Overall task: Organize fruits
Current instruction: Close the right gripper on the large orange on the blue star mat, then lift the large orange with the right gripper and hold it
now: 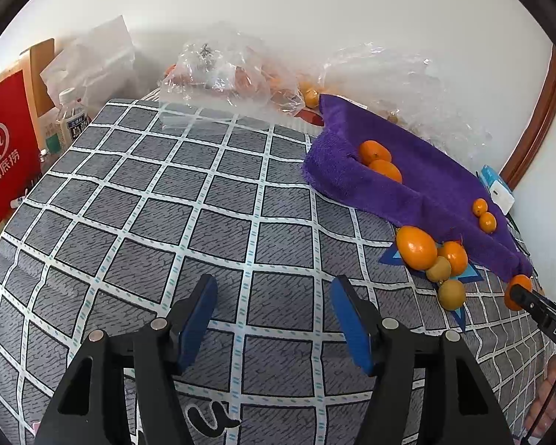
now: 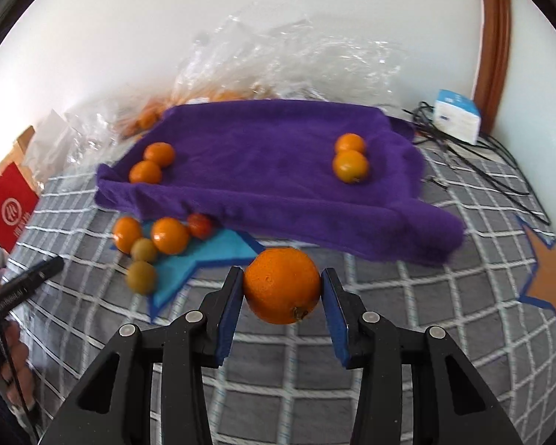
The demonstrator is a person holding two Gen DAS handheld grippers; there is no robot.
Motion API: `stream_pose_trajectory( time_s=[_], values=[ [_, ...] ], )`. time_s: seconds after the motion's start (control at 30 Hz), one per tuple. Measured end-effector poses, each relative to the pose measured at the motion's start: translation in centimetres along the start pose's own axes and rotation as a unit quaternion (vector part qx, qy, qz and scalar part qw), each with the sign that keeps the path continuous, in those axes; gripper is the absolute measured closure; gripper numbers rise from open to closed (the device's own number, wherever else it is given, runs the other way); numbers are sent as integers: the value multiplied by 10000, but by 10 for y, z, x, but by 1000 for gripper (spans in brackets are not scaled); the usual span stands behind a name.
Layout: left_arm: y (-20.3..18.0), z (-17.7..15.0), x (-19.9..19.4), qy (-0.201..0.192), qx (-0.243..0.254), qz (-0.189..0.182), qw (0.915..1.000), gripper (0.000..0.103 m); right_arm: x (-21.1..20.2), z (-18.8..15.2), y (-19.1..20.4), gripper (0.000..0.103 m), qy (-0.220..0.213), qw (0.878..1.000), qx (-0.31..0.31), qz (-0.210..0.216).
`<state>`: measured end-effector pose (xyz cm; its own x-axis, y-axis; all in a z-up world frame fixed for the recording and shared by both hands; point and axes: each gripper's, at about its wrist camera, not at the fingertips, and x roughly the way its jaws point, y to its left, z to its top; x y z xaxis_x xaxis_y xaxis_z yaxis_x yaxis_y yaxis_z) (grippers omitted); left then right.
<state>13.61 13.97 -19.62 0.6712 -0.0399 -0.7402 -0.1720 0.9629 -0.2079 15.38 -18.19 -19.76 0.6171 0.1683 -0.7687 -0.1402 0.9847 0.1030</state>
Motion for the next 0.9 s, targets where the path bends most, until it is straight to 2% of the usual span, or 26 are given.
stream_pose_trajectory(
  time_s=[0.17,0.33,0.53,0.8,0.9],
  values=[
    [-3,-1,-1,2,44,16,10000,41,14,-10,1,60,195,9996,-190,-9],
    [-1,-1,-1,0,4,7,10000,40,21,-10,13,58,47,9991,-384,-149],
    [-5,-2,1,33,107,-6,9999,34,36,-6,11,58,222,9991,-342,68],
    [-10,-3,5,127,249,44,9996,22,37,-3,3,60,186,9991,-41,374],
    [-13,-4,7,170,347,160,9991,22,35,-5,3,60,127,9992,-75,384]
  ],
)
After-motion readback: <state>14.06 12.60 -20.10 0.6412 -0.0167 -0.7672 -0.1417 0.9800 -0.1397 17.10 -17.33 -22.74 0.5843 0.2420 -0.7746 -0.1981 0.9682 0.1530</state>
